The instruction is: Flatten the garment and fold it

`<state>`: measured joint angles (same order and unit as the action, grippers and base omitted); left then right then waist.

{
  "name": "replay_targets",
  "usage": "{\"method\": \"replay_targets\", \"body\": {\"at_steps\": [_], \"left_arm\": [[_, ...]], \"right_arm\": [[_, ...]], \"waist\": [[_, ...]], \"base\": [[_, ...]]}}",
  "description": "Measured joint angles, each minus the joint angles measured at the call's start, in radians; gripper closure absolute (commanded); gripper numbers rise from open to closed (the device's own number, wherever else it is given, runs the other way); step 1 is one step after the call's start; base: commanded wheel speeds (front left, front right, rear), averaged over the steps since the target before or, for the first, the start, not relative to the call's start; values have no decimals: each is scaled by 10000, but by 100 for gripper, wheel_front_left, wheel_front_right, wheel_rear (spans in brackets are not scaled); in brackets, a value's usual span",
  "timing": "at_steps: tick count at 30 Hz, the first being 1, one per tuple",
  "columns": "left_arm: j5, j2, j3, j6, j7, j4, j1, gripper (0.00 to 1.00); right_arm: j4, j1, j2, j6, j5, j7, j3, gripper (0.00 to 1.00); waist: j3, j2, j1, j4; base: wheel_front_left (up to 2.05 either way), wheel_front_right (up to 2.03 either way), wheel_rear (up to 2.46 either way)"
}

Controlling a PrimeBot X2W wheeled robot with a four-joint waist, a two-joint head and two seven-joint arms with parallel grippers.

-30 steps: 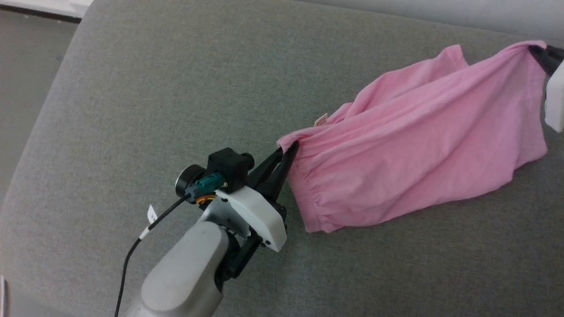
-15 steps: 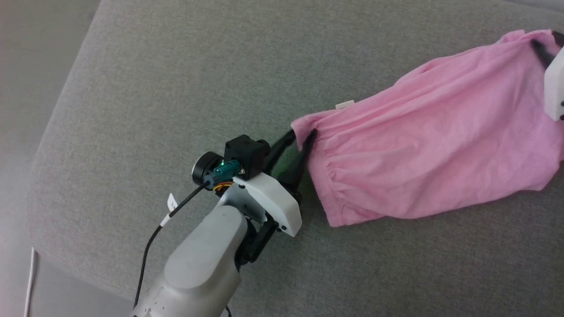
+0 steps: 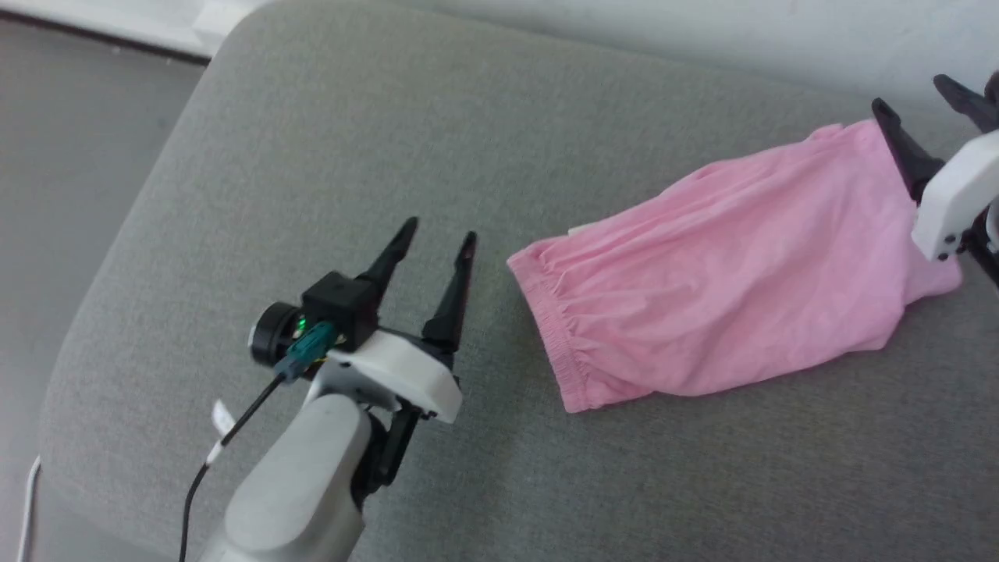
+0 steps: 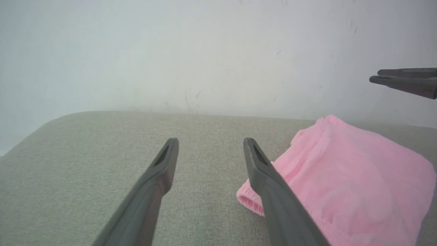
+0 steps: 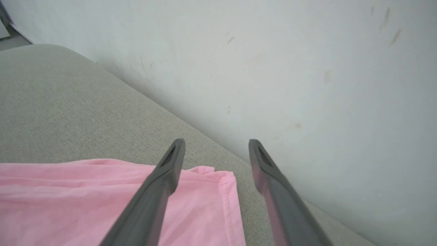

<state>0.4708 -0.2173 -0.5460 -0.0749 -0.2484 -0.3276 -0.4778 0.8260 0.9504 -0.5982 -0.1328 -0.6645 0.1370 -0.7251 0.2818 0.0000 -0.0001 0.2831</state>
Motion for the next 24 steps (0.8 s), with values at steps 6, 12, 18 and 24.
{"method": "replay_targets", "body": {"at_steps": [6,12,18,24], "left_arm": [[-347,-334,913,-869,-81,1595,1420,0],[-616,-290,1691,-1246,-84,2694,3216,0],[-894,19,1983,-1290,-84,2805,4334,0],[-819,194,1609,-1043,257,2071,4789,0]], "right_arm": [[-548,-1171,-15,0,-33,1131,577,0],[-2441,-3059,142,0,940,1202,2961,0],[-4376,-6164,1198,0,2410,1202,5413,0],[-5990,-8517,2660,0,3580,1200,6838,0]], "waist": [[-1021,0,-2,-376],[-1818,0,-3,-946],[-2339,0,-1,-1614],[-2654,0,0,-2200]], "base": [[0,0,0],[0,0,0],[0,0,0],[0,0,0]]}}
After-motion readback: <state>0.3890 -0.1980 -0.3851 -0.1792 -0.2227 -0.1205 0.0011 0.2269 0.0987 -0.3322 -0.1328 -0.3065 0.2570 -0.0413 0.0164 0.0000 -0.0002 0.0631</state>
